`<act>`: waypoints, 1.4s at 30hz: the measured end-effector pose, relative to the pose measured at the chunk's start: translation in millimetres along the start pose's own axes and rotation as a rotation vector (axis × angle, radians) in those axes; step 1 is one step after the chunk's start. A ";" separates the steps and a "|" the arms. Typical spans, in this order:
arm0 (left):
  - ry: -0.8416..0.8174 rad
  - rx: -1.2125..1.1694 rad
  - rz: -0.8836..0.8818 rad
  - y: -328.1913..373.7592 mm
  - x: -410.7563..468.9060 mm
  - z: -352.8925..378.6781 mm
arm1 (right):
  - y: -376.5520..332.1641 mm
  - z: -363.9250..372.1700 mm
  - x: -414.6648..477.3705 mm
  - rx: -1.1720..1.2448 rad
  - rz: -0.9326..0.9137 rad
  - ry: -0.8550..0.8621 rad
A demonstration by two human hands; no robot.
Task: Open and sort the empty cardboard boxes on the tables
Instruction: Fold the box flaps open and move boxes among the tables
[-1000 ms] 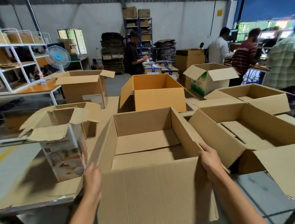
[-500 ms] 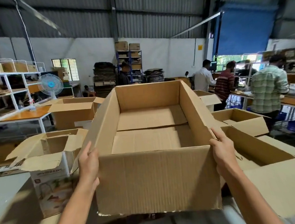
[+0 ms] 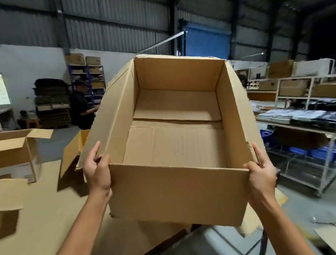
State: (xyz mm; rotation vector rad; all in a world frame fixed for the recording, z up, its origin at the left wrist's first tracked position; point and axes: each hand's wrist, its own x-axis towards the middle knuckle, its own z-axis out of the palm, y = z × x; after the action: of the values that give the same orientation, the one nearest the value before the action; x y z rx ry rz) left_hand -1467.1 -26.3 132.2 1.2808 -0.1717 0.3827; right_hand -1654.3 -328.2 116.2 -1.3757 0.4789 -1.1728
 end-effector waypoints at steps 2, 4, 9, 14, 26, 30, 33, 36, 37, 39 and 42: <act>-0.061 -0.030 -0.017 -7.7 -9.8 37.4 | -1.8 -29.8 15.8 0.008 -0.018 0.065; -0.122 -0.044 -0.032 -14.9 -24.1 77.1 | -5.2 -61.3 32.2 -0.001 -0.043 0.125; -0.250 -0.073 -0.074 -33.3 -68.8 182.3 | -0.8 -142.7 78.9 -0.093 -0.100 0.259; -0.364 -0.099 -0.101 -55.6 -125.6 309.7 | 19.5 -245.5 146.2 -0.183 -0.058 0.377; -0.573 -0.015 -0.181 -123.8 -267.0 594.9 | 60.4 -485.7 284.5 -0.333 0.098 0.561; -0.628 0.010 -0.260 -154.7 -290.4 655.4 | 72.6 -529.6 320.9 -0.425 0.124 0.623; -0.629 0.022 -0.283 -179.7 -300.9 700.4 | 87.3 -550.2 348.6 -0.476 0.152 0.653; -0.645 0.043 -0.287 -205.8 -301.8 751.4 | 105.2 -562.5 385.5 -0.527 0.173 0.674; -0.658 0.047 -0.288 -214.9 -300.4 769.6 | 111.4 -566.3 399.7 -0.547 0.180 0.689; -0.674 0.050 -0.307 -233.1 -294.8 804.5 | 123.3 -571.2 429.0 -0.582 0.187 0.705; -0.680 0.056 -0.358 -260.7 -281.8 851.0 | 140.8 -574.1 473.3 -0.624 0.214 0.720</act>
State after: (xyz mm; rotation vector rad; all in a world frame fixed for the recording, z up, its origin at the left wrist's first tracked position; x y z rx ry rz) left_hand -1557.8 -951.4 45.3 1.4265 -0.4978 -0.3701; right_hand -1895.5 -1041.0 31.8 -1.3222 1.5697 -1.3814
